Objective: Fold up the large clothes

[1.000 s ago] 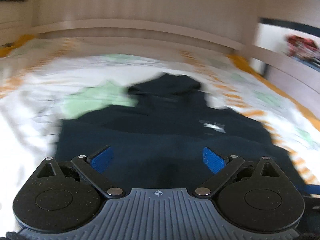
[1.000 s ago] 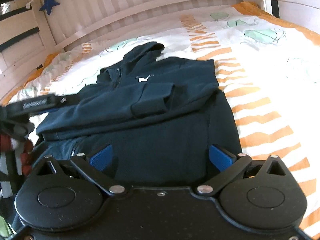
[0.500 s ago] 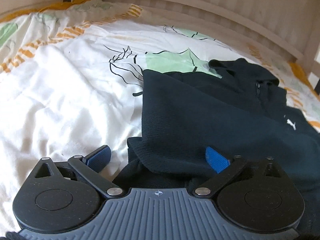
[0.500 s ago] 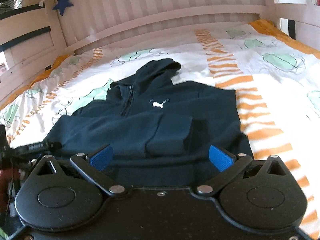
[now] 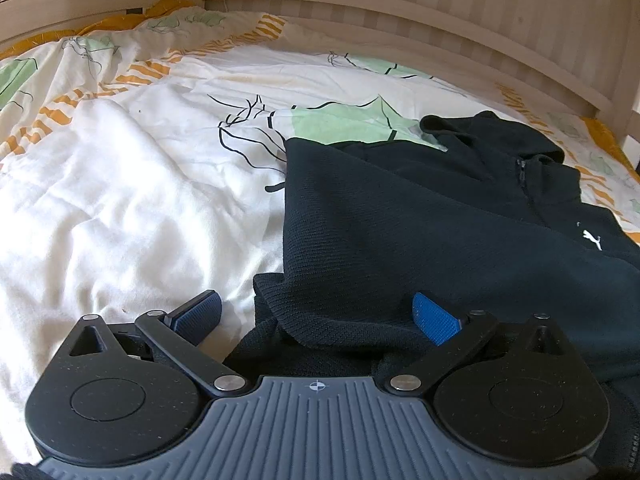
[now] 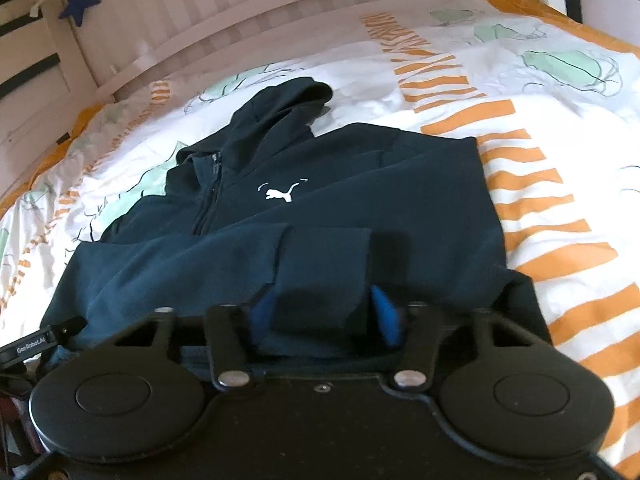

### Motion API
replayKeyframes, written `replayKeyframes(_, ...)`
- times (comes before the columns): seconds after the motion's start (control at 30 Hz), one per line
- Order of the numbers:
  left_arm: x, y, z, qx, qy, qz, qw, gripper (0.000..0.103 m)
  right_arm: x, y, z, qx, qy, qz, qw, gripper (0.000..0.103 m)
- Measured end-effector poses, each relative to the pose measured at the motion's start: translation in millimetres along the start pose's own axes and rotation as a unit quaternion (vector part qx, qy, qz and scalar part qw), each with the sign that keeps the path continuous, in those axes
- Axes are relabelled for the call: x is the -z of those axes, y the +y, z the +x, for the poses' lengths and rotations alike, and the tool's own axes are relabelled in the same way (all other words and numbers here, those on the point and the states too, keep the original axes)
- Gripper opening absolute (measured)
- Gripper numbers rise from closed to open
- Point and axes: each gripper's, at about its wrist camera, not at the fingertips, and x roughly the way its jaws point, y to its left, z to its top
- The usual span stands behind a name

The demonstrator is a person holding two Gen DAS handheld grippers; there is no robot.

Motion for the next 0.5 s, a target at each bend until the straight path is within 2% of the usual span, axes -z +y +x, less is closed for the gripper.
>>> replayKeyframes(0.03, -0.2, -0.5, 0.1, 0.0, 0.0, 0.0, 1.0, 0.103, -1.7, 2.9, -1.0, -0.003, 0.002, -0.007, 1.0, 0.035)
replayKeyframes(0.07, -0.2, -0.4, 0.2, 0.0, 0.0, 0.0, 1.0, 0.103, -3.4, 6.3, -3.1, 0.002, 0.0, -0.016, 1.0, 0.032)
replayKeyframes(0.1, -0.1, -0.5, 0.2, 0.0, 0.0, 0.0, 1.0, 0.103, -5.1, 10.2, -6.3, 0.007, -0.007, -0.03, 1.0, 0.021)
replayKeyframes(0.13, -0.1, -0.6, 0.3, 0.0, 0.0, 0.001, 1.0, 0.103, -6.6, 12.3, -11.7, 0.01, -0.02, -0.043, 0.999, 0.018)
replayKeyframes(0.23, 0.4, -0.6, -0.4, -0.001, 0.0, 0.003, 1.0, 0.103, -6.6, 10.1, -21.0, 0.03, -0.044, -0.054, 0.997, 0.016)
replayKeyframes(0.33, 0.5, -1.2, -0.5, -0.002, -0.001, 0.004, 1.0, 0.103, 5.4, -0.2, -6.9, 0.074, -0.021, -0.053, 0.996, 0.016)
replayKeyframes(0.5, 0.8, -2.7, 0.2, -0.005, -0.002, 0.006, 1.0, 0.103, 20.7, -11.3, -4.9, 0.068, -0.045, -0.041, 0.996, 0.014)
